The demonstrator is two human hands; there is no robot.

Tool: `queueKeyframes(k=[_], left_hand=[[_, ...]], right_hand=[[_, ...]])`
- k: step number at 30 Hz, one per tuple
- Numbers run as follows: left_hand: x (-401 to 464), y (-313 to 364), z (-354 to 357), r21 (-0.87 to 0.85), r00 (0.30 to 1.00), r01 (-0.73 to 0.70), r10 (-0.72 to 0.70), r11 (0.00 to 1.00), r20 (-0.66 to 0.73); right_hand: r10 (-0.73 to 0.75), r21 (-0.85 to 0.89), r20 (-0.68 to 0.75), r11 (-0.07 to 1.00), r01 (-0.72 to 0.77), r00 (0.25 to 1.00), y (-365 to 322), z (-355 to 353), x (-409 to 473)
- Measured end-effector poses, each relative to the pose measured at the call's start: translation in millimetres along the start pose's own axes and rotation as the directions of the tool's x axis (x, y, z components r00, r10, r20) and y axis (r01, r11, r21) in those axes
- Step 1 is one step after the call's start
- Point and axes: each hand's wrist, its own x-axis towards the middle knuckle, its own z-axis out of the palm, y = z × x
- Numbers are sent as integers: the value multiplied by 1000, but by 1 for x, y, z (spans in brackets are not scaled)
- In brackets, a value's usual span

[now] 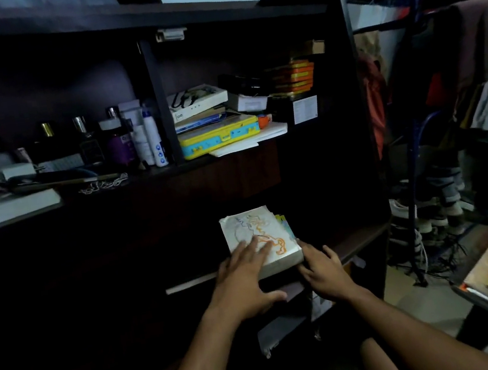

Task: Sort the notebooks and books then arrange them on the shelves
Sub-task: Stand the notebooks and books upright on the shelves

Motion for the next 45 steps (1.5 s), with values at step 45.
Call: queueKeyframes(k=[45], left_hand=[[-71, -102, -36, 52, 421, 111, 0, 992, -907]], right_hand=[[6, -158, 8, 987, -5, 1000, 14, 7, 7]])
